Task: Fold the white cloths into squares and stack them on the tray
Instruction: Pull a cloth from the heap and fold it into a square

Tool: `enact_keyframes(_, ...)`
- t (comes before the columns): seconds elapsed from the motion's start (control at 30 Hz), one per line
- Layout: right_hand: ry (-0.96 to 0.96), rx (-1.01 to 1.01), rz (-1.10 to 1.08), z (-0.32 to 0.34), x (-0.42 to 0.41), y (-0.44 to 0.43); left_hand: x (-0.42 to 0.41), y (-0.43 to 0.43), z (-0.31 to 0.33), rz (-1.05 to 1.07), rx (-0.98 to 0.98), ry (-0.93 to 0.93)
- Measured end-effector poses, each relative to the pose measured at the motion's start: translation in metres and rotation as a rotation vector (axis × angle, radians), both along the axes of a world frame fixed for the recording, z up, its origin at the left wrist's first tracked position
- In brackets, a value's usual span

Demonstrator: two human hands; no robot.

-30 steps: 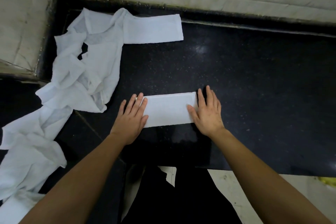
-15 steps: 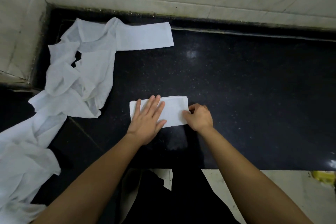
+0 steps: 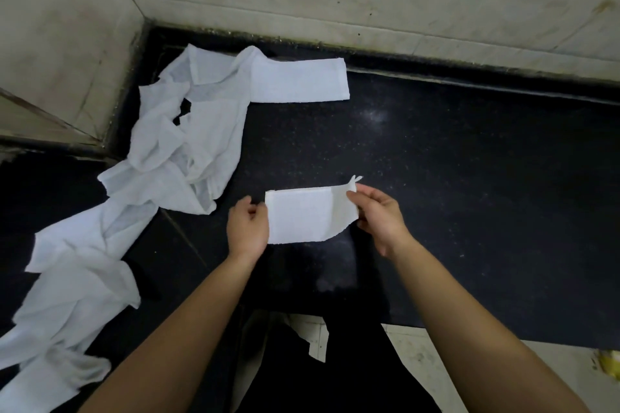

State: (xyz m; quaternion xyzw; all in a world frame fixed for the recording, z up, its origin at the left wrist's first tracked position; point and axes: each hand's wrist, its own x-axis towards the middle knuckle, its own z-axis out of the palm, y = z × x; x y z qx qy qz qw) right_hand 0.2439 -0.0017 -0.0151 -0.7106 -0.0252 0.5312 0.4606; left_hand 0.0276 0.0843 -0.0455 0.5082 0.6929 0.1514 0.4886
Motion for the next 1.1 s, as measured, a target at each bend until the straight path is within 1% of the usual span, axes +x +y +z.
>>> enact_keyframes(0.03,-0.065,0.008,0.055,-0.002,-0.011,0.006,-0.006,0.004,0.003,0.102,-0.146,-0.121)
enact_keyframes(0.07,-0.134,0.013,0.122,-0.005,-0.021,0.012,-0.012,0.007,0.004,0.163,-0.237,-0.215)
enact_keyframes(0.13,-0.245,0.017,0.283,-0.010,-0.044,0.025,-0.023,0.012,0.006,0.202,-0.317,-0.336)
enact_keyframes(0.2,-0.342,0.013,0.455,-0.013,-0.067,0.036,-0.030,0.013,0.008,0.216,-0.354,-0.413)
enact_keyframes(0.27,-0.411,0.005,0.555,-0.013,-0.086,0.044,-0.032,0.013,0.010,0.217,-0.367,-0.442)
enact_keyframes(0.4,-0.484,-0.020,0.683,-0.014,-0.105,0.055,-0.032,0.012,0.010,0.195,-0.360,-0.439)
enact_keyframes(0.5,-0.476,-0.048,0.790,-0.017,-0.107,0.056,-0.032,0.014,0.009,0.178,-0.356,-0.418)
enact_keyframes(0.6,-0.408,-0.039,0.801,-0.016,-0.098,0.049,-0.033,0.015,0.010,0.131,-0.355,-0.388)
enact_keyframes(0.63,-0.432,-0.022,0.774,-0.014,-0.091,0.046,-0.034,0.016,0.009,0.100,-0.347,-0.365)
enact_keyframes(0.67,-0.500,-0.004,0.757,-0.012,-0.084,0.042,-0.033,0.017,0.010,0.051,-0.323,-0.328)
enact_keyframes(0.73,-0.720,0.034,0.779,-0.011,-0.069,0.030,-0.033,0.017,0.010,-0.127,-0.195,-0.183)
enact_keyframes(0.83,-1.020,0.102,0.918,-0.012,-0.052,0.014,-0.033,0.018,0.009,-0.592,0.155,0.155)
enact_keyframes(0.87,-1.074,0.101,1.000,-0.013,-0.049,0.011,-0.032,0.020,0.010,-0.760,0.251,0.247)
enact_keyframes(0.9,-1.092,0.087,1.090,-0.013,-0.047,0.010,-0.030,0.024,0.012,-0.909,0.295,0.322)
enact_keyframes(0.93,-1.086,0.062,1.179,-0.013,-0.048,0.010,-0.028,0.028,0.014,-1.028,0.283,0.379)
enact_keyframes(1.0,-1.085,-0.003,1.341,-0.017,-0.051,0.011,-0.027,0.035,0.016,-1.190,0.209,0.477)
enact_keyframes(1.1,-1.159,-0.122,1.501,-0.031,-0.047,0.010,-0.032,0.036,0.009,-1.299,0.187,0.609)
